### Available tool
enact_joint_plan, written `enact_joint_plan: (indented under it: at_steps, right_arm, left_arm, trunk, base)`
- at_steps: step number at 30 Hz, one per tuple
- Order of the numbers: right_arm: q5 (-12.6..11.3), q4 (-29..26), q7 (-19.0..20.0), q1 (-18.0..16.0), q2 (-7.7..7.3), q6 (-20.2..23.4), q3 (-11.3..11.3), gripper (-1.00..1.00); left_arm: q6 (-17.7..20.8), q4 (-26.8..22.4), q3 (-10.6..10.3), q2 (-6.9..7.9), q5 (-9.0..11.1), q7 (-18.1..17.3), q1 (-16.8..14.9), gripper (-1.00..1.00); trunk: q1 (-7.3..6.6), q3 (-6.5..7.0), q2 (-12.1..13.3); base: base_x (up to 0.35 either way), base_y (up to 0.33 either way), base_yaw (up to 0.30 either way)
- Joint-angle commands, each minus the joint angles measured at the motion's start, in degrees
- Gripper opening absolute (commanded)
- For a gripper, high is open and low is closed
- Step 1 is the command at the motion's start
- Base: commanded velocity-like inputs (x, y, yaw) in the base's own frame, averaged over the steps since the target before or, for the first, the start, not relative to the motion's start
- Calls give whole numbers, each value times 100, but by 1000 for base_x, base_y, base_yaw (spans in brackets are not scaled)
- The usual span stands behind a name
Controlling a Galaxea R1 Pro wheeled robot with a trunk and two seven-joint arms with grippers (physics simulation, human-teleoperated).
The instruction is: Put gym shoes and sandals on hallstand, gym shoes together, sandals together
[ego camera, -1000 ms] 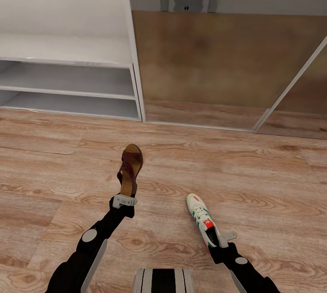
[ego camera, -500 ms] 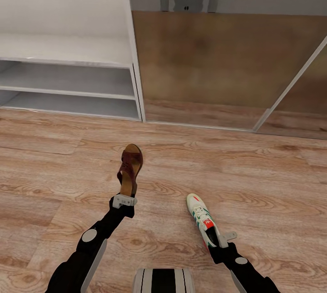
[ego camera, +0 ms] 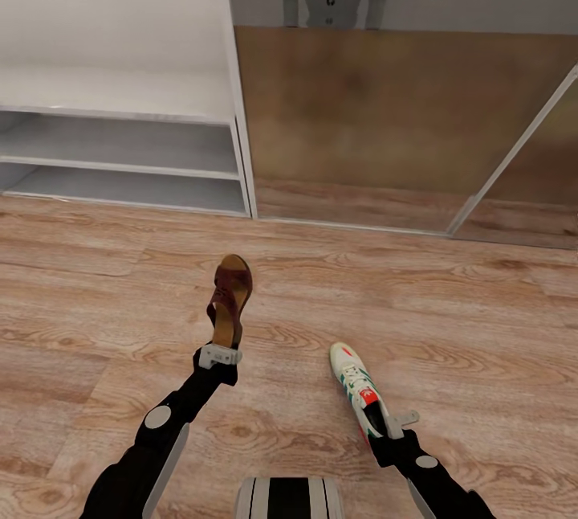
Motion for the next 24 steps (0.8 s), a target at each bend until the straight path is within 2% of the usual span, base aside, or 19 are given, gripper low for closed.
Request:
enact_joint_plan:
  at_steps: [1, 13, 18, 19, 20, 21, 22, 24]
  right_arm:
    - [58, -2, 1, -1, -3, 2, 14, -100]
    - [51, -5, -21, 0, -1, -167, 7, -100]
    - [49, -353, -18, -1, -5, -200, 14, -100]
    - [49, -621, -18, 0, -7, -201, 22, -100]
    - [49, -632, -18, 1, -7, -201, 22, -100]
    - [49, -640, -18, 2, -7, -201, 22, -100]
    - [48, -641, -18, 5, -12, -205, 22, -100]
    - [49, -638, -22, 6, -22, -215, 22, -100]
  left_arm:
    - [32, -6, 5, -1, 2, -22, -1, -100]
    - [47, -6, 63, -1, 13, -2, -1, -100]
    - [42, -12, 90, 3, 1, 33, -3, -100]
    - [59, -90, 215, 57, -9, 46, 24, -100]
    - [67, -84, 344, 62, -14, 47, 29, -100]
    - [88, -68, 533, 66, -22, 43, 33, -100]
    - [136, -1, 960, 94, -39, 34, 58, -100]
    - [144, 93, 1222, 142, -55, 35, 180, -100]
  trunk:
    - [-3, 19, 0]
    - [-34, 285, 16]
    - [-47, 396, 23]
    - [-50, 419, 24]
    - [-52, 445, 26]
    - [-55, 472, 27]
    - [-57, 502, 28]
    - [-63, 563, 31]
  base:
    - [0, 0, 0]
    - [0, 0, 0]
    - [0, 0, 0]
    - [0, 0, 0]
    - [0, 0, 0]
    - [0, 0, 0]
    - [0, 0, 0]
    - [0, 0, 0]
